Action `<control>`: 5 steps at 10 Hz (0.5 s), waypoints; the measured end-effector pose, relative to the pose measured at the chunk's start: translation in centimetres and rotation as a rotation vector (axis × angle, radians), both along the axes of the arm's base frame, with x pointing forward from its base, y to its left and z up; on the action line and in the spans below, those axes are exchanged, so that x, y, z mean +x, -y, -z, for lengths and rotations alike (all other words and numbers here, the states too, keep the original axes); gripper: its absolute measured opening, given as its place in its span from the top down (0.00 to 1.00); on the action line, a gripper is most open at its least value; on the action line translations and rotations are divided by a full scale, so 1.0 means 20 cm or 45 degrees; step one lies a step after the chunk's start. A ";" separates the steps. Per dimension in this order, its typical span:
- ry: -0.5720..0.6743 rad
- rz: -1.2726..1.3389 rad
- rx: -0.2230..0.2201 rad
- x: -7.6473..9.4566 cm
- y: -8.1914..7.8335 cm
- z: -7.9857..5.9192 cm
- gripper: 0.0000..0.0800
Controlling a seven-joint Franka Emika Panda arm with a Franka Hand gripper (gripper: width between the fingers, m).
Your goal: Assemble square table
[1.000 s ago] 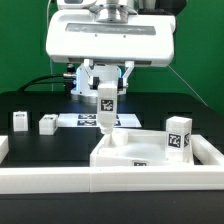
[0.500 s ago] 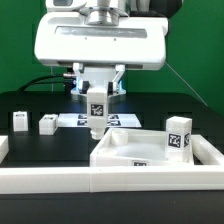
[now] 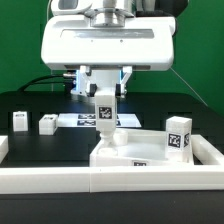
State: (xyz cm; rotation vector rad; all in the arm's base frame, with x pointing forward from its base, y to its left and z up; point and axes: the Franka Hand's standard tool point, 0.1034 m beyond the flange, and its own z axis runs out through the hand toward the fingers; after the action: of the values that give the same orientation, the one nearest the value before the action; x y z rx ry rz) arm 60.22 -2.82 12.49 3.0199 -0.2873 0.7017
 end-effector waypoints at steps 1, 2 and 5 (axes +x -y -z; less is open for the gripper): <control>0.103 -0.001 -0.041 0.03 0.00 -0.01 0.64; 0.075 -0.006 -0.034 0.02 -0.01 0.01 0.64; 0.099 -0.002 -0.049 0.02 0.01 0.02 0.64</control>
Offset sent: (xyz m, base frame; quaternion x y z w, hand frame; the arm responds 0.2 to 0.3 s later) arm 0.0018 0.0005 0.0009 0.0007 0.0669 0.0022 0.9978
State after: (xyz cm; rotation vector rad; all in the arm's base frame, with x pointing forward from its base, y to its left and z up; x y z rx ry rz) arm 60.61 -2.97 12.06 2.9615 -0.2708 0.8157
